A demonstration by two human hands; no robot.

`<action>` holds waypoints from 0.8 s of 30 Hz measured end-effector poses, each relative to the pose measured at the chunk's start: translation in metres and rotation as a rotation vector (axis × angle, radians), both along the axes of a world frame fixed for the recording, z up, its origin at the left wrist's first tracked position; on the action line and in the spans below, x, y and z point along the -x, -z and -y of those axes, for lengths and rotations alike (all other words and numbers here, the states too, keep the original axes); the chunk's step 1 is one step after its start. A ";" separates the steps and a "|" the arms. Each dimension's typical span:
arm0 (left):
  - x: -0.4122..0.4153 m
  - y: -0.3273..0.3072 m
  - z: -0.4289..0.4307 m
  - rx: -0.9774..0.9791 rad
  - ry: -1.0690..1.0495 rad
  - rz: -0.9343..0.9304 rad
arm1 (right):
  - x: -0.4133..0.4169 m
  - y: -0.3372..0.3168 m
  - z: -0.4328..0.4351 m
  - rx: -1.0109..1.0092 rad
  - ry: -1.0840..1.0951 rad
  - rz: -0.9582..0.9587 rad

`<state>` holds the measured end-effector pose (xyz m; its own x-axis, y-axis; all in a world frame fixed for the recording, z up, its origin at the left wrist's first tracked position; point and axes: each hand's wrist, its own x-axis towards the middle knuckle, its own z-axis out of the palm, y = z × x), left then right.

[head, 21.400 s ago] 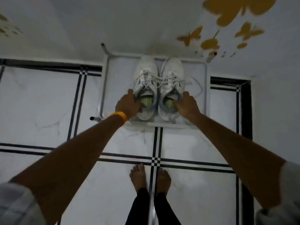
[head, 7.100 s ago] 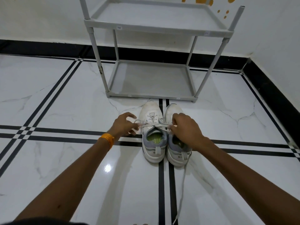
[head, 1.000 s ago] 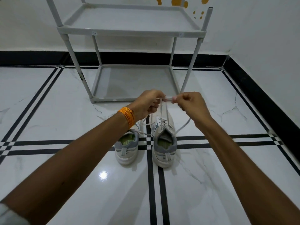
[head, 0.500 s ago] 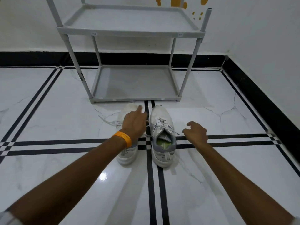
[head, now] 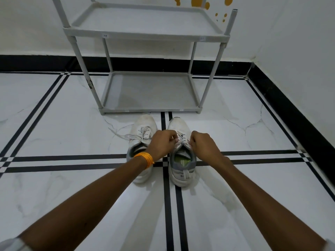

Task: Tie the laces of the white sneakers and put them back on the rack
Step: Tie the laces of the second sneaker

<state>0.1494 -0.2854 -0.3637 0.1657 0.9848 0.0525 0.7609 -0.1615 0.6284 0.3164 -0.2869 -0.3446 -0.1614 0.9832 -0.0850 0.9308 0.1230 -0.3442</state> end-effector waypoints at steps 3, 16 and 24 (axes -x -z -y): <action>0.003 -0.005 -0.001 0.011 -0.052 -0.181 | -0.005 0.000 0.004 -0.073 -0.021 0.115; 0.007 0.003 -0.002 0.131 -0.138 -0.203 | -0.011 0.025 0.010 0.046 0.044 0.100; 0.006 0.002 -0.002 0.141 -0.121 -0.223 | -0.020 -0.020 -0.002 0.556 0.149 -0.958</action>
<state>0.1434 -0.2839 -0.3656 0.0382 0.9931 -0.1108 0.8914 0.0162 0.4530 0.3360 -0.2851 -0.3246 -0.2791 0.8622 -0.4227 0.2445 -0.3619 -0.8996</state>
